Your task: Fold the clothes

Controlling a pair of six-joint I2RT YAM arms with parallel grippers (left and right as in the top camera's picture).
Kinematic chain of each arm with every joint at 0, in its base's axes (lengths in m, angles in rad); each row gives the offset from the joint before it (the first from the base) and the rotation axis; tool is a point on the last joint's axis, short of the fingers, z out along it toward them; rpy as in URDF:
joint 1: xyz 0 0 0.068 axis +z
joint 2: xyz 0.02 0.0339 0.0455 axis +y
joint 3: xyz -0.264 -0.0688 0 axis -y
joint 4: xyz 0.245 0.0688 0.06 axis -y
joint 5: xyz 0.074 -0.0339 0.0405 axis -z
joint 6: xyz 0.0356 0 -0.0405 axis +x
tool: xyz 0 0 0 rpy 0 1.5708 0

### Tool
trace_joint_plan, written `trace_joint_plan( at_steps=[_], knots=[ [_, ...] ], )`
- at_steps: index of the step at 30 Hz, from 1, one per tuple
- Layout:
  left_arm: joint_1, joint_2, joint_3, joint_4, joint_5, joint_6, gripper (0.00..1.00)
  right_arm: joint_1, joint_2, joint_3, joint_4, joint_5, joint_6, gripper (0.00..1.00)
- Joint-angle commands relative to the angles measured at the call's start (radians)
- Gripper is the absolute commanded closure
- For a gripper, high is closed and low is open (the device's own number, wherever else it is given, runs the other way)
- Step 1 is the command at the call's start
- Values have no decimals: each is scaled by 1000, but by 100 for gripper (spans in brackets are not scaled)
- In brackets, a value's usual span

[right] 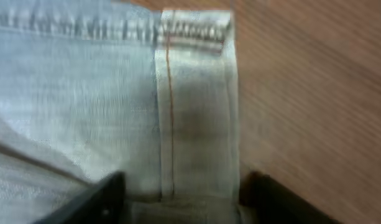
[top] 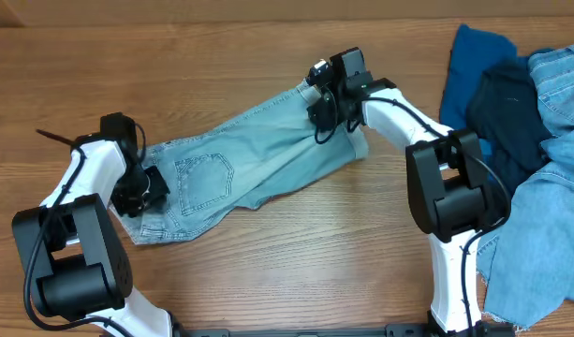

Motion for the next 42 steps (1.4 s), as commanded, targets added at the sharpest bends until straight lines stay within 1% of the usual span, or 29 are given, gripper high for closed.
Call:
trace_joint_plan(
  at_steps=[1, 2, 5, 7, 10, 12, 14, 15, 17, 18, 21, 22, 24, 26, 28, 30, 33, 36, 37, 38, 39, 40, 42],
  knots=[
    [0, -16, -1, 109, 3, -13, 47, -32, 22, -21, -169, 126, 87, 38],
    [0, -16, -1, 147, 33, -3, 43, -43, 22, -21, -239, 124, 103, 44],
    [0, -16, -1, 211, 79, -2, 33, -65, 22, -21, -451, 120, 240, 50],
    [0, -16, -1, 216, 90, 17, 30, -67, 22, -21, -599, 89, 296, 53],
    [0, -16, -1, 216, 108, 20, 28, -64, 22, -21, -730, 33, 296, 53],
    [0, -16, -1, 216, 117, 20, 26, -64, 22, -21, -746, 34, 309, 53],
    [0, -16, 4, 225, 177, 68, 26, -67, 17, -13, -727, 33, 335, 54],
    [0, -16, 17, 223, 186, 98, 25, -67, 1, -1, -721, 34, 335, 54],
    [0, -23, 51, 220, 179, 102, 17, -67, -66, 46, -722, 46, 335, 52],
    [0, -33, 75, 220, 179, 106, 15, -67, -134, 92, -725, 53, 334, 46],
    [0, -77, 158, 252, 176, 139, 7, -68, -307, 184, -725, 52, 335, 38],
    [0, -83, 169, 269, 176, 151, 7, -68, -335, 186, -725, 52, 335, 36],
    [0, -74, 171, 305, 176, 154, 9, -68, -402, 186, -753, 51, 335, 36],
    [-2, -45, 171, 332, 182, 156, 11, -68, -420, 186, -802, 52, 335, 36],
    [-21, 12, 171, 348, 209, 205, 10, -69, -420, 186, -837, 52, 335, 37],
    [-37, 49, 171, 360, 236, 224, 8, -69, -420, 186, -837, 52, 335, 38],
    [-63, 98, 171, 410, 294, 315, 7, -69, -420, 186, -849, 51, 338, 39],
    [-77, 128, 171, 430, 300, 365, 7, -69, -420, 186, -857, 51, 338, 41],
    [-77, 139, 171, 427, 304, 365, 11, -69, -420, 186, -859, 51, 338, 42],
    [-77, 142, 171, 424, 311, 365, 21, -69, -420, 186, -859, 51, 338, 42],
    [-77, 142, 171, 418, 312, 364, 77, -69, -420, 186, -859, 51, 338, 43],
    [-77, 142, 171, 415, 312, 362, 96, -69, -420, 186, -859, 51, 338, 43],
    [-77, 141, 171, 389, 336, 356, 96, -69, -420, 186, -860, 51, 338, 44]
  ],
)
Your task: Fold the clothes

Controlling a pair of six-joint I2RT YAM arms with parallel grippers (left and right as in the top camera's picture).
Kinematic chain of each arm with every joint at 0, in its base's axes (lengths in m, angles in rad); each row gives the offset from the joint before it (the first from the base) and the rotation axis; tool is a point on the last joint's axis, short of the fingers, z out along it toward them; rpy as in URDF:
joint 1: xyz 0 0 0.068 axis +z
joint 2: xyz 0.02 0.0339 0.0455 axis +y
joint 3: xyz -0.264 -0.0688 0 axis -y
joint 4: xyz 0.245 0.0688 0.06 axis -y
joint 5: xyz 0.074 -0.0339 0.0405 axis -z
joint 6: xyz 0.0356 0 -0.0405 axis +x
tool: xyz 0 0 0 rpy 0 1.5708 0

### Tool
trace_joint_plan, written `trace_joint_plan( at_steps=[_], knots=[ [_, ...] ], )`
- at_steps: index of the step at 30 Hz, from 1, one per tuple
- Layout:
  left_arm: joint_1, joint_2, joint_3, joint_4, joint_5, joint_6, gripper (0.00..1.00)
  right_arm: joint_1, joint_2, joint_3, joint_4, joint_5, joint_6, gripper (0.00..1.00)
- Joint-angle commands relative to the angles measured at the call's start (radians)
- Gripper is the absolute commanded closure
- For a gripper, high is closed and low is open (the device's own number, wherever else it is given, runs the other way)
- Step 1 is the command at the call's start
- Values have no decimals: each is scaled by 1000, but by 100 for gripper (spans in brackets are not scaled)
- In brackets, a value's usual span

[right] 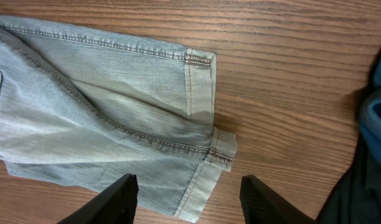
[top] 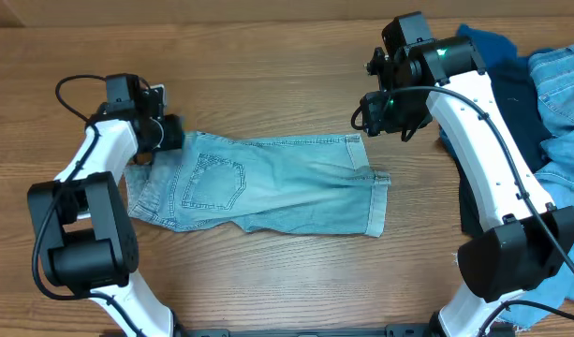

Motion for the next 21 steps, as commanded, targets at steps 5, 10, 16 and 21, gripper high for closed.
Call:
trace_joint_plan(
  at_steps=[5, 10, 16, 21],
  knots=[
    [-3, -105, 40, -211, 60, -59, 96, -8, -2, -2, -10, 5, 1, 42],
    [-3, -290, 44, -352, -45, -120, 96, -9, -2, -10, -53, 5, -3, 42],
    [-3, -407, 44, -476, -86, -227, 96, -8, -2, -10, -108, 5, -3, 38],
    [1, -449, 44, -549, -296, -312, 96, -8, -2, -95, -107, 4, -3, 38]
  ],
)
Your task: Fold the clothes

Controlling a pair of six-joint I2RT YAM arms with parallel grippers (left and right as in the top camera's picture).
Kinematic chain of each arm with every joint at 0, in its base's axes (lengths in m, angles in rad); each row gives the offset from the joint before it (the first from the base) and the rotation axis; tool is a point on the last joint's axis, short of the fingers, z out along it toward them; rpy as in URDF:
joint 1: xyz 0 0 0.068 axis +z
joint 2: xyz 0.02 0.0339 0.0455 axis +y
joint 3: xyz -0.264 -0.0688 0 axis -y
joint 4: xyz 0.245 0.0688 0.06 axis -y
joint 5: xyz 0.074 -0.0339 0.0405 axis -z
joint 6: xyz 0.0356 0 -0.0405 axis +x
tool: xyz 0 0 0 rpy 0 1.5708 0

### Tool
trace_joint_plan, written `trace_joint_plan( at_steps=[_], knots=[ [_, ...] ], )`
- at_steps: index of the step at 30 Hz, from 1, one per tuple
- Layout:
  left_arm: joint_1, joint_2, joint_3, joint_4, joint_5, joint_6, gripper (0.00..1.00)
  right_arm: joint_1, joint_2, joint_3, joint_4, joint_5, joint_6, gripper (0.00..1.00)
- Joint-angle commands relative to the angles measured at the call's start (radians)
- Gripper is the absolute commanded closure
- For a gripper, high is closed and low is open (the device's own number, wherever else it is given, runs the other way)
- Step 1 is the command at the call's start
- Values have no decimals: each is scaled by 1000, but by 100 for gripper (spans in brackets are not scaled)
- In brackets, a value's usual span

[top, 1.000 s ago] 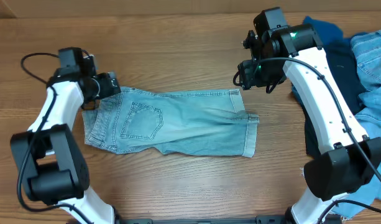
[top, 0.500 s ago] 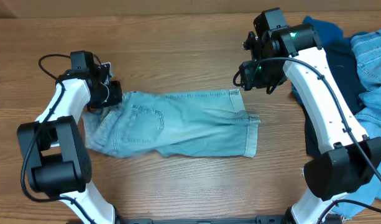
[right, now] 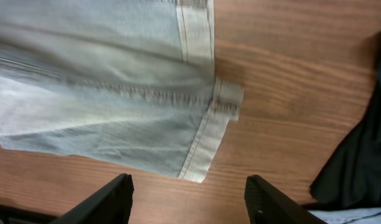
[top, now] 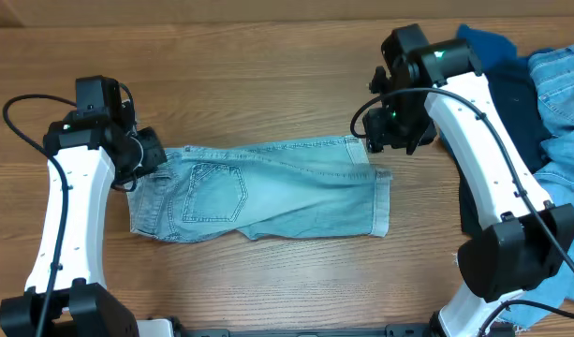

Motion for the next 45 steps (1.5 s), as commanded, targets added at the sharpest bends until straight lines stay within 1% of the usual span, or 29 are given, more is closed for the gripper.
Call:
trace_joint_plan(
  at_steps=[1, 5, 9, 12, 17, 21, 24, 27, 30, 31, 33, 34, 35, 36, 37, 40, 43, 45],
  knots=[
    [4, -41, 23, -10, -135, -55, 96, -8, -2, -103, 41, 1, -2, 38],
    [15, -41, 23, -16, -159, -55, 96, -10, -2, -297, 199, -21, 2, 39],
    [15, -41, 23, -26, -161, -55, 96, -11, -2, -414, 348, -21, 2, 39],
    [15, -41, 23, -27, -164, -55, 96, -21, -2, -449, 420, -10, 6, 39],
    [15, -41, 23, -31, -164, -55, 96, -68, -2, -451, 425, -5, 5, 39],
    [15, -41, 23, -31, -164, -55, 96, -71, -2, -451, 414, -112, -42, 38],
    [15, -41, 23, -31, -164, -55, 96, -71, -2, -469, 416, -111, -41, 38],
    [15, -41, 23, -31, -164, -55, 96, -71, -2, -530, 473, -111, -41, 39],
    [15, -41, 23, -32, -164, -55, 96, -71, -2, -547, 523, -112, -41, 39],
    [15, -41, 23, -32, -164, -55, 96, -71, -2, -547, 532, -112, -46, 41],
    [15, -41, 23, -33, -164, -55, 96, -71, -2, -547, 555, -112, -49, 49],
    [15, -41, 23, -34, -164, -55, 96, -71, -2, -547, 559, -112, -49, 59],
    [15, -41, 23, -34, -164, -55, 96, -71, -2, -547, 563, -113, -53, 80],
    [15, -41, 23, -34, -164, -55, 96, -71, -2, -547, 564, -113, -53, 91],
    [15, -41, 23, -34, -164, -55, 96, -71, -2, -547, 568, -112, -53, 96],
    [15, -41, 23, -40, -164, -55, 96, -71, -6, -495, 562, -111, -53, 96],
    [15, -59, 23, -72, -171, -81, 96, -71, -12, -296, 481, -99, -56, 96],
    [15, -85, 23, -119, -171, -109, 96, -71, -12, -198, 436, -98, -56, 96]
  ],
)
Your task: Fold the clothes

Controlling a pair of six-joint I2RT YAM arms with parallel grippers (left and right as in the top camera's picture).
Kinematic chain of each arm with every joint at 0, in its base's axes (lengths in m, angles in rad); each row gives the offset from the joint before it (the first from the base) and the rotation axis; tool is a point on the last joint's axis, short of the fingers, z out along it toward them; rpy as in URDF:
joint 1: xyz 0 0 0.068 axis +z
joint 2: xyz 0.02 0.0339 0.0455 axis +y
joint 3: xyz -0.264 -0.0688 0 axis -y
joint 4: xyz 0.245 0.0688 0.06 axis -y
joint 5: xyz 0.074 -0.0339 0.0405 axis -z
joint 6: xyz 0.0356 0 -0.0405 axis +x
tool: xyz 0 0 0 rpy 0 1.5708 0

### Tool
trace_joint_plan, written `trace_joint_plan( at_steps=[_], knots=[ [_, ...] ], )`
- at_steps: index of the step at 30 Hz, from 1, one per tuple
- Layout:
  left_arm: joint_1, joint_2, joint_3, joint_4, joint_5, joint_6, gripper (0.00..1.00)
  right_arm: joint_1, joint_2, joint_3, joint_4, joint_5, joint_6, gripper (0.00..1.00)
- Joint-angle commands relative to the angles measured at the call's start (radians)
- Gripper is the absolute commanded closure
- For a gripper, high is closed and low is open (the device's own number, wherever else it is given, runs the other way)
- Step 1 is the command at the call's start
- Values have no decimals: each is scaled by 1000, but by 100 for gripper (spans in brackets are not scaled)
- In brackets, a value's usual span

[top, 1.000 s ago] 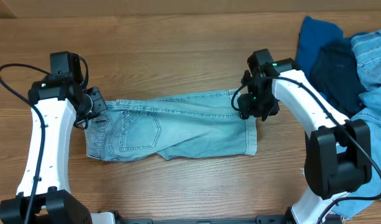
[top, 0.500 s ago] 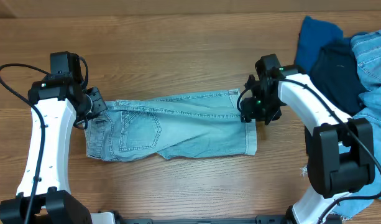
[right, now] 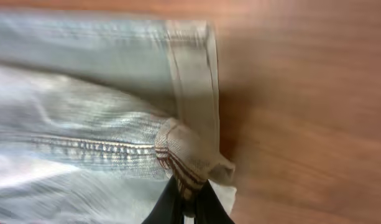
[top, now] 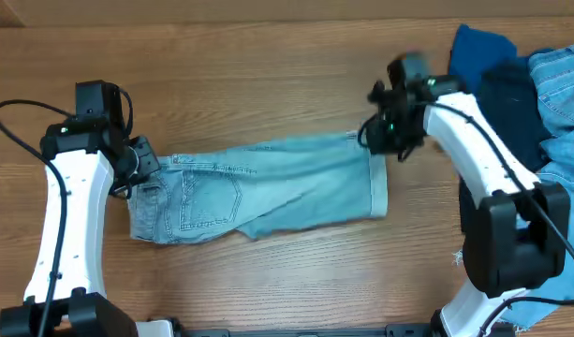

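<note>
A pair of light-blue denim shorts (top: 268, 187) lies across the middle of the table, waistband to the left and leg hems to the right. My right gripper (right: 189, 196) is shut on the cuffed hem of the shorts (right: 190, 155) at their upper right corner (top: 375, 140), pinching the seam into a bunch. My left gripper (top: 141, 168) sits at the waistband's upper left corner; from overhead its jaws are hidden by the wrist, so their state does not show.
A heap of other clothes (top: 521, 103), dark blue and denim, fills the right side of the table and runs down to its front right corner. Bare wooden tabletop (top: 268, 75) lies behind and in front of the shorts.
My right gripper was open above the hem; now it is down at the hem's upper right corner and shut on the cuff. The shorts' top edge has bunched slightly. The left arm barely shifted.
Both grippers were at the ends of the slanted, crumpled shorts. Then the shorts lay straight and flat with my right gripper lifted open above the hem. It stayed open over the cuff, and now it is shut on the cuff.
</note>
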Motion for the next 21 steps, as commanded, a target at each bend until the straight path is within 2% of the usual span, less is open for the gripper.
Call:
trace_joint_plan(
  at_steps=[1, 6, 8, 13, 16, 19, 21],
  knots=[
    [12, -82, 23, -85, -37, -72, 96, 0, -21, 158, -40, 11, -6, 96],
    [12, -118, 23, -215, -83, -188, 96, 0, -21, 191, -60, 10, -54, 96],
    [12, -118, 23, -253, -88, -196, 96, 1, -21, 191, -58, 10, -70, 96],
    [12, -118, 23, -265, -289, -260, 96, 6, -18, 191, -70, 5, -79, 95],
    [12, -118, 21, -288, -334, -311, 96, 6, -12, 191, -77, -2, -79, 95],
    [12, -118, 21, -363, -313, -438, 96, 6, -12, 191, -76, -2, -83, 95],
    [10, -118, 21, -413, -134, -432, 96, 6, -12, 189, -72, -2, -83, 95]
  ],
)
